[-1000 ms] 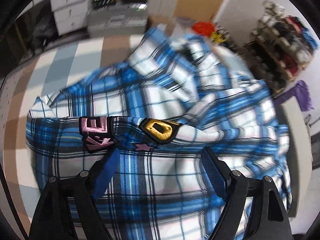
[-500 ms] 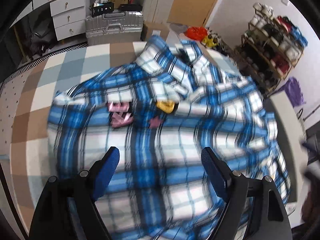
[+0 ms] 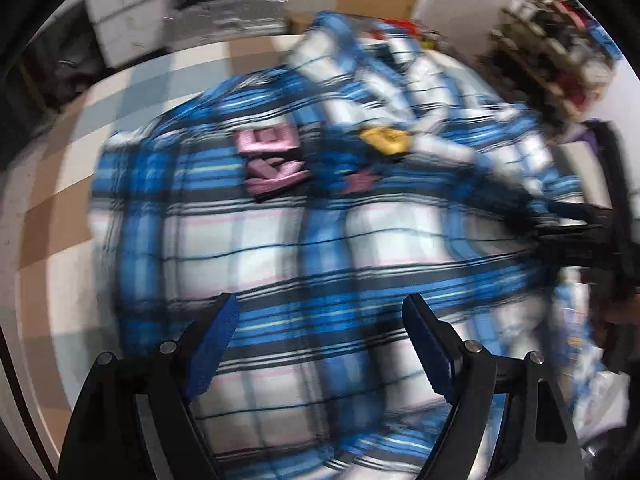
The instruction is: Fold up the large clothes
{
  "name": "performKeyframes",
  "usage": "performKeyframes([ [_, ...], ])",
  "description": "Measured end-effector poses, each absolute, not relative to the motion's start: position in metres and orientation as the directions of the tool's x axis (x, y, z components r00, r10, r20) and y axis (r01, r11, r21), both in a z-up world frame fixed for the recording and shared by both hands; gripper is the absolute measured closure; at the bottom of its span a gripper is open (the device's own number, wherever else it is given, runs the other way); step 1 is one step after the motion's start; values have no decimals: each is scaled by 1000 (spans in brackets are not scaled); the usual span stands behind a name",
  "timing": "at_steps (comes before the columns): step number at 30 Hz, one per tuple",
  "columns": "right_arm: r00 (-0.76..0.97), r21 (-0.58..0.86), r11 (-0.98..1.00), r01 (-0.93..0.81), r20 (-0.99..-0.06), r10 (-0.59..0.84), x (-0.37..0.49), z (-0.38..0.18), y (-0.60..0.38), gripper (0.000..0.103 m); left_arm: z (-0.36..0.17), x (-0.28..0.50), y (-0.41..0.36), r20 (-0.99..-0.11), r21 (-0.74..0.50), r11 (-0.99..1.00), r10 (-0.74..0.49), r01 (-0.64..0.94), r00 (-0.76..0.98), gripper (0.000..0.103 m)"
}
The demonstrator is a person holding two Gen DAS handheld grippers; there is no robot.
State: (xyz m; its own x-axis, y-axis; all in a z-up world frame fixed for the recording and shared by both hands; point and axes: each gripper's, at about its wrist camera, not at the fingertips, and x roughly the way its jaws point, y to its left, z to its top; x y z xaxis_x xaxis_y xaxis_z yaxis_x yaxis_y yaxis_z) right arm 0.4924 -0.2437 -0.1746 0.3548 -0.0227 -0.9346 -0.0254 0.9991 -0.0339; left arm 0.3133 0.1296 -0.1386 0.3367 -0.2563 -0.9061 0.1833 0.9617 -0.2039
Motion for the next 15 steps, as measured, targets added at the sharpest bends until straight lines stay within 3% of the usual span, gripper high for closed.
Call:
performKeyframes([
  [4, 387, 36, 999, -37, -921, 47, 485, -153, -255, 0, -73, 343, 130, -846, -251, 948, -312, 193, 433, 22],
  [7, 438, 103, 993, -64, -891, 120, 473, -132, -266, 0, -39, 382, 121, -831, -213, 963, -269, 167, 487, 22],
  [10, 465, 80, 991, -109, -877, 122, 470, -124, -268, 0, -38, 434, 105, -859, -169, 978, -206, 120, 469, 22],
  [15, 465, 97, 982, -162, -870, 162, 464, -121, -274, 0, -62, 491, 80, -882, -217, 975, -218, 50, 418, 22],
])
